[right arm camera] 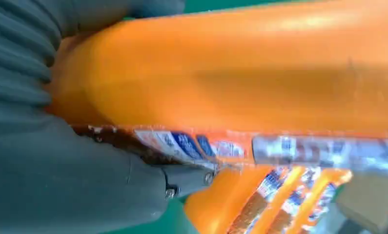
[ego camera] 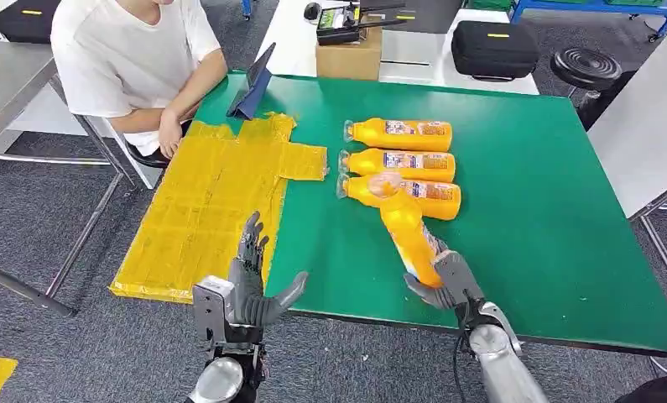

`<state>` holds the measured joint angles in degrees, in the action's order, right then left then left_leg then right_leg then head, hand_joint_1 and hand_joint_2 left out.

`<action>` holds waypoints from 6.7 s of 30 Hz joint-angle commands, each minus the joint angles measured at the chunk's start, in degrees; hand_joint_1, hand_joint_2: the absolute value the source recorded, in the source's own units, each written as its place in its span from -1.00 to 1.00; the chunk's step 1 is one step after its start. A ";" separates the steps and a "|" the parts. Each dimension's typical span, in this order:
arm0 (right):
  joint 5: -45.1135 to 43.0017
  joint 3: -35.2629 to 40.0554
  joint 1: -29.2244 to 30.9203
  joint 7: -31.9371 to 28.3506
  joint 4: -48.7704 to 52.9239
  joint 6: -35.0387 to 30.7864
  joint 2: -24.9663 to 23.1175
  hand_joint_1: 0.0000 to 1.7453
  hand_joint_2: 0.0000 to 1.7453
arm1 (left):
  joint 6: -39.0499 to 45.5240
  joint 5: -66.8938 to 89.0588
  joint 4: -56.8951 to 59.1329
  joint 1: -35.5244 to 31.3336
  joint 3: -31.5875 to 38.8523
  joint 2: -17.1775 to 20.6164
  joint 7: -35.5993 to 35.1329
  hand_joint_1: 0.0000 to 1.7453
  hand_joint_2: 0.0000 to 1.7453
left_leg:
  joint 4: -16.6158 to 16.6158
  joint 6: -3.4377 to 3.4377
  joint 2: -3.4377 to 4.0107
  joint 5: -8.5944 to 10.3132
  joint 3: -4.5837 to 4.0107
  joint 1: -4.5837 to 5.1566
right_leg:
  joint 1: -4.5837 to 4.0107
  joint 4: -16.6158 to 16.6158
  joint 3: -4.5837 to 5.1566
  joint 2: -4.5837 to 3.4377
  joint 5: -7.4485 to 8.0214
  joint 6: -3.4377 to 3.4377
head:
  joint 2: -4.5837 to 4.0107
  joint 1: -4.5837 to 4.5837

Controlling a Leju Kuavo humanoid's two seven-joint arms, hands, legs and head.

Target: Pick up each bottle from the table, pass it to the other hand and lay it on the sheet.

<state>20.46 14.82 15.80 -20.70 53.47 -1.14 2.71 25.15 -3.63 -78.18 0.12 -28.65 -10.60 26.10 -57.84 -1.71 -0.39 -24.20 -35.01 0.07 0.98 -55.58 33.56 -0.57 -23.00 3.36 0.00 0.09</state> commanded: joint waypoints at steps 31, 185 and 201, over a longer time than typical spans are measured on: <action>7.87 26.28 2.13 -8.29 8.23 -4.07 -4.86 1.00 1.00 | -16.76 -15.25 1.45 -3.71 -3.08 2.19 -7.26 -1.00 1.00 | 0.01 0.08 -0.06 -0.05 -0.44 0.00 | 0.02 -0.01 0.43 0.06 -0.08 -0.13 | 0.00 0.02; 37.46 8.41 3.06 7.27 -6.86 -23.51 6.15 -1.00 1.00 | -19.89 -9.01 -20.90 -3.74 20.04 1.76 4.97 -1.00 1.00 | 0.03 0.05 -0.32 0.13 -0.49 0.12 | 0.13 0.02 0.38 0.39 -0.06 -0.11 | 0.00 0.00; 37.20 9.58 9.51 5.57 -17.48 -15.25 4.23 -1.00 1.00 | -16.90 -4.11 -20.36 -5.36 16.04 3.48 8.28 -1.00 1.00 | 0.02 0.07 -0.23 0.12 -0.38 0.07 | 0.08 0.00 0.30 0.38 -0.07 -0.16 | 0.00 0.00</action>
<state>57.88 24.00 21.61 -14.51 45.18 -18.01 8.39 8.13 -7.78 -100.43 -3.28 -10.88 -9.03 34.67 -57.85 -1.74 -0.67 -24.00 -35.63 0.18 1.12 -55.63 34.10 -0.21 -23.00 3.35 0.00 0.09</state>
